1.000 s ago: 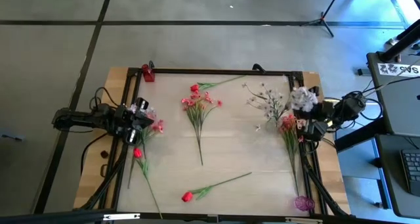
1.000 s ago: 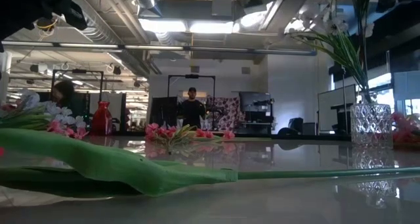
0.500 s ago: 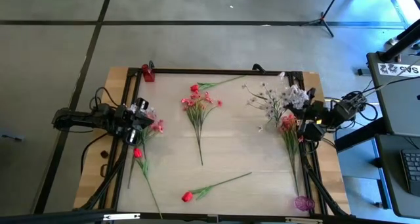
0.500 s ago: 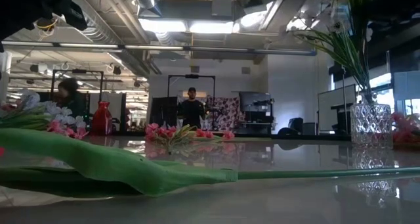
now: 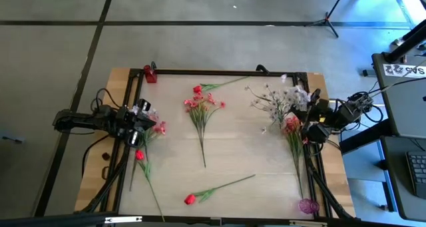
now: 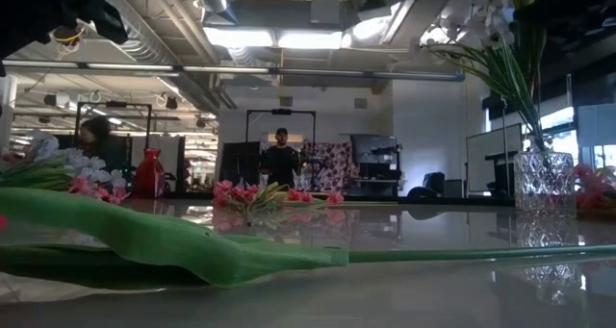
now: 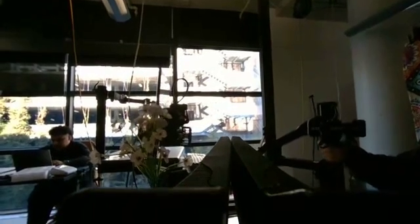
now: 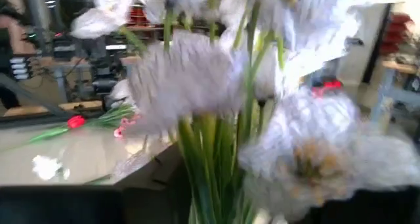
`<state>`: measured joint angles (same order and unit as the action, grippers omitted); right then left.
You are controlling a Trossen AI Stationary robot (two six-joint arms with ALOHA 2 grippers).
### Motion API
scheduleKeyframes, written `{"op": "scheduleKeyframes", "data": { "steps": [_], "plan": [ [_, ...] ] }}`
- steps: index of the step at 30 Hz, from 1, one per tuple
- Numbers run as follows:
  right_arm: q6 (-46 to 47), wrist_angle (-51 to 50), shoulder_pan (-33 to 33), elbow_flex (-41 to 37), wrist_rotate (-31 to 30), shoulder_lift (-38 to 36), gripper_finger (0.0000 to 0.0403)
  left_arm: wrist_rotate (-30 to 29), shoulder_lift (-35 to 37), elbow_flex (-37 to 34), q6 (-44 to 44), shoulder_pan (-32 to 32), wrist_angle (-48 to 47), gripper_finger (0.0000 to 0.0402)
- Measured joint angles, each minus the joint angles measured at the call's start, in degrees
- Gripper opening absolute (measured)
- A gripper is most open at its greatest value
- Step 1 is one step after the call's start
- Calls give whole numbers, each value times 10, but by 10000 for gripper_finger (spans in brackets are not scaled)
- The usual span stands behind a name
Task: Sort flowers into vase by color
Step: Put the right white flowers into the transparent vase
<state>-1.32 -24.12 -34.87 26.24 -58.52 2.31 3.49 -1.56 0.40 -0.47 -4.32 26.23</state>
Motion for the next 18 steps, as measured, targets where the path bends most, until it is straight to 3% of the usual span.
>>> {"op": "scheduleKeyframes", "data": {
  "steps": [8, 13, 18],
  "plan": [
    [101, -22, 0, 65, -13, 81, 225, 0, 0, 0, 2, 0, 0, 0],
    [251, -175, 0, 139, -14, 141, 236, 10, 0, 0, -3, 0, -4, 0],
    [383, -310, 0, 178, 40, 198, 254, 10, 0, 0, -3, 0, -5, 0]
  ]
}}
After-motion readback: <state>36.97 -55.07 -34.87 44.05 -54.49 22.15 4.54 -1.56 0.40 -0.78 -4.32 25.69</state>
